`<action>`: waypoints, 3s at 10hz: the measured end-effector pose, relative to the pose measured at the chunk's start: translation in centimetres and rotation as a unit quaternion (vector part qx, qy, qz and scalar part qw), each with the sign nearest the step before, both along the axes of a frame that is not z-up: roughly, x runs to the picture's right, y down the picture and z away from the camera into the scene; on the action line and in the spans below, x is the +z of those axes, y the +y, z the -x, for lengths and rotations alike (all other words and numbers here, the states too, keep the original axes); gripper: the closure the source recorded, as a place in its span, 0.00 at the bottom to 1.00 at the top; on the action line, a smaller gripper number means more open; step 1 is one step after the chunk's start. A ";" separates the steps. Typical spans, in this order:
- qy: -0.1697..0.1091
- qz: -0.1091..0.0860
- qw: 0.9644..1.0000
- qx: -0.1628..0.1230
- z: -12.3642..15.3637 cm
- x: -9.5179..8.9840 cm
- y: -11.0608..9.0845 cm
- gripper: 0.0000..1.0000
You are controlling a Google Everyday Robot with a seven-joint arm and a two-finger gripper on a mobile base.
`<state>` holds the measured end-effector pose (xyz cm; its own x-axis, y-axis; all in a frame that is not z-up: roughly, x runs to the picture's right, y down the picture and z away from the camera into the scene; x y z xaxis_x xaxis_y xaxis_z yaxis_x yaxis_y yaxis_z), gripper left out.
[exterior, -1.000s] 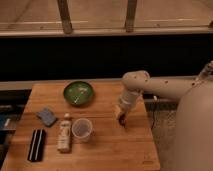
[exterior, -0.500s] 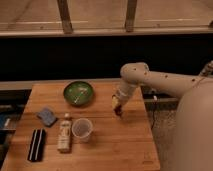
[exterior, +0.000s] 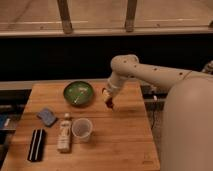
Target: Place the pepper in the ceramic bowl
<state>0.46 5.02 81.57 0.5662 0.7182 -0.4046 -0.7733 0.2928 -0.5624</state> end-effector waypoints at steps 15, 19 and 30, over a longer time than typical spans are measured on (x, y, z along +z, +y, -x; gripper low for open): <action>-0.050 -0.043 0.997 -0.043 5.2 0.0 -4.5 1.00; -0.082 -0.062 0.992 -0.069 9.2 0.8 -7.0 1.00; -0.166 -0.038 0.981 -0.092 14.9 5.9 -7.6 1.00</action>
